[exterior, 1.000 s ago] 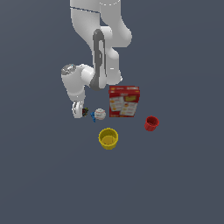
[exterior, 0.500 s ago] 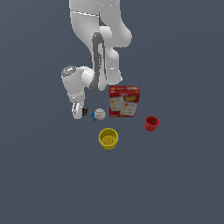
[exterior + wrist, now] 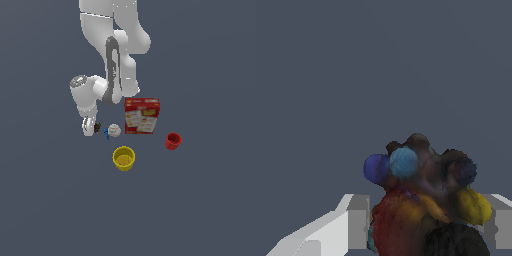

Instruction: Pick up a designated object from a clutter of objects.

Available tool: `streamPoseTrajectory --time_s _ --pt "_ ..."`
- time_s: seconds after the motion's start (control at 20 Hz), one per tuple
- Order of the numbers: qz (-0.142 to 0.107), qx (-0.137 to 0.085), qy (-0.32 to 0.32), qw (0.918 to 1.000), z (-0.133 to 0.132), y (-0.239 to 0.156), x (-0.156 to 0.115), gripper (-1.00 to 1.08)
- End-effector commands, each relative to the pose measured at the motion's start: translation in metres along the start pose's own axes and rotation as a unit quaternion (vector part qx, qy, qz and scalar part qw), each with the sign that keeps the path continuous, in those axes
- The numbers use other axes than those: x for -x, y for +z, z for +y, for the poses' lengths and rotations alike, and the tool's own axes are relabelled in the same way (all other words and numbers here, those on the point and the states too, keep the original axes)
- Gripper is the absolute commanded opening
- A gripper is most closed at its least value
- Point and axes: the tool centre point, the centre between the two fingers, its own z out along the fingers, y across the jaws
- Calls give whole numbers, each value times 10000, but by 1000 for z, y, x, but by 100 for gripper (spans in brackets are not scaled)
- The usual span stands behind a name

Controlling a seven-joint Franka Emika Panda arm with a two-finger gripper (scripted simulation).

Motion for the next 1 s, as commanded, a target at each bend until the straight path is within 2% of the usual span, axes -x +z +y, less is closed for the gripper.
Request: streamPoseTrajectory --time_s 0.0,0.45,0.95 --pt "2 -5 -3 10000 -2 -3 1 -100" --pt "0 3 1 10000 -16 -34 9 -100" --pt "20 27 9 10000 -49 -103 25 -100"
